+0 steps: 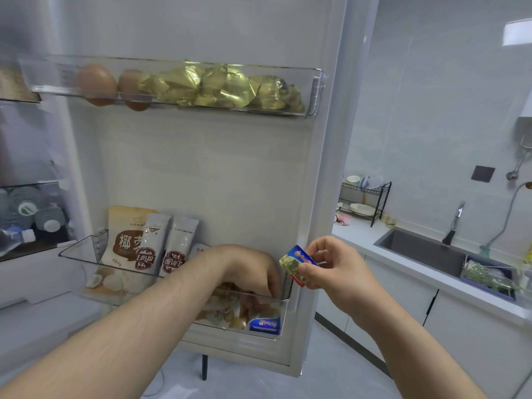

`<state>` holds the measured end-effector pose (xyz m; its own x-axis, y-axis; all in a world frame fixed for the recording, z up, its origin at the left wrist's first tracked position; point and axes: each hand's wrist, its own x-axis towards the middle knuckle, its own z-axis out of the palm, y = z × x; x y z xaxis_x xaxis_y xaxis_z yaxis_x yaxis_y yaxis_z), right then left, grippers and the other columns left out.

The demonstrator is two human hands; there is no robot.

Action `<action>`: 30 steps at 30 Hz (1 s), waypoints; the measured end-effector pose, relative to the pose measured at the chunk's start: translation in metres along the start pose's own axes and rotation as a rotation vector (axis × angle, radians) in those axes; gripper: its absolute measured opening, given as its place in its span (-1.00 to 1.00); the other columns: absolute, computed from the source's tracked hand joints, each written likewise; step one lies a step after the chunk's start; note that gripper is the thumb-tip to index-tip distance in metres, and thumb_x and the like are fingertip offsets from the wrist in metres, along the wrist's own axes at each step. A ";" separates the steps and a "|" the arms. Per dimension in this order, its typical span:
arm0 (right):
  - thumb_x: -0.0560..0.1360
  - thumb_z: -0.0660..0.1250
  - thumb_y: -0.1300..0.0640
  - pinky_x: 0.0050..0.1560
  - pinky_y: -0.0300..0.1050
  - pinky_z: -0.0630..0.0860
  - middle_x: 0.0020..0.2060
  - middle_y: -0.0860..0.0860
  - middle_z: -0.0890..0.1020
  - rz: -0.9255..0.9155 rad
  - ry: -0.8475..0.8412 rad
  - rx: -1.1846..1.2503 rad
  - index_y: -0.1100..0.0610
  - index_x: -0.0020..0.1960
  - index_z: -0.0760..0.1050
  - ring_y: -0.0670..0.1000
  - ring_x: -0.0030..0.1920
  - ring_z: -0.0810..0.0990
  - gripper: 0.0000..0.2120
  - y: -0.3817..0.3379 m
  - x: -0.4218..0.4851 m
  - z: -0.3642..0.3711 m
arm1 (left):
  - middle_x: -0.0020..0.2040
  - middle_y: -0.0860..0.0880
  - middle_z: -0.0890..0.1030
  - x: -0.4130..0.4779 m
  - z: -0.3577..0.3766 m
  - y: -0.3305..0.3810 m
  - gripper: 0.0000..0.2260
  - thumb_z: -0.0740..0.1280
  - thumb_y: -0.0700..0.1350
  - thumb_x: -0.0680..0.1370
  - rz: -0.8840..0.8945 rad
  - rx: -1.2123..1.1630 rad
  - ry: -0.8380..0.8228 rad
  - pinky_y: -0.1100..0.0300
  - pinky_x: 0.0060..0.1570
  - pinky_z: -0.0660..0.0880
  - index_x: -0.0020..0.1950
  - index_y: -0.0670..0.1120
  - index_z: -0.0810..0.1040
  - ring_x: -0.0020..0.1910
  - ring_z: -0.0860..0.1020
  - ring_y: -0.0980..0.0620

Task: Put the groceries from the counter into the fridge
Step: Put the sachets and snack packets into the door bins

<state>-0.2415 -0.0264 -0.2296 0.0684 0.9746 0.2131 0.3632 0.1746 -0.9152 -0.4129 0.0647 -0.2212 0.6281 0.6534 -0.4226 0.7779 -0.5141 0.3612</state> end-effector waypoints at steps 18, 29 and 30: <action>0.38 0.56 0.25 -0.09 0.11 0.68 -0.18 0.12 0.70 -0.021 0.006 0.057 0.13 -0.16 0.62 0.10 -0.16 0.72 -0.86 -0.009 -0.002 0.011 | -0.07 -0.14 0.69 -0.058 -0.007 0.013 -0.87 0.42 -0.27 0.51 0.291 -0.572 0.542 0.26 -0.23 0.59 0.04 -0.18 0.64 -0.18 0.67 0.04; 0.43 0.50 0.30 -0.12 0.06 0.68 -0.31 0.10 0.69 0.029 0.081 0.093 0.21 -0.18 0.58 0.02 -0.24 0.71 -0.90 -0.007 -0.011 0.020 | -0.19 -0.10 0.69 -0.054 0.000 0.004 -0.90 0.47 -0.23 0.47 0.192 -0.550 0.526 0.27 -0.32 0.55 -0.05 -0.16 0.62 -0.31 0.63 0.09; 0.45 0.48 0.31 -0.11 0.07 0.68 -0.32 0.09 0.69 0.036 0.081 0.098 0.22 -0.18 0.58 0.01 -0.25 0.70 -0.90 -0.007 -0.011 0.020 | -0.20 -0.09 0.69 -0.052 0.001 0.003 -0.91 0.46 -0.24 0.46 0.171 -0.551 0.525 0.26 -0.32 0.55 -0.05 -0.16 0.62 -0.33 0.62 0.11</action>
<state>-0.2637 -0.0352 -0.2320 0.1556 0.9668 0.2027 0.2668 0.1564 -0.9510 -0.4435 0.0289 -0.1988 0.5405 0.8380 0.0756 0.4630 -0.3712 0.8049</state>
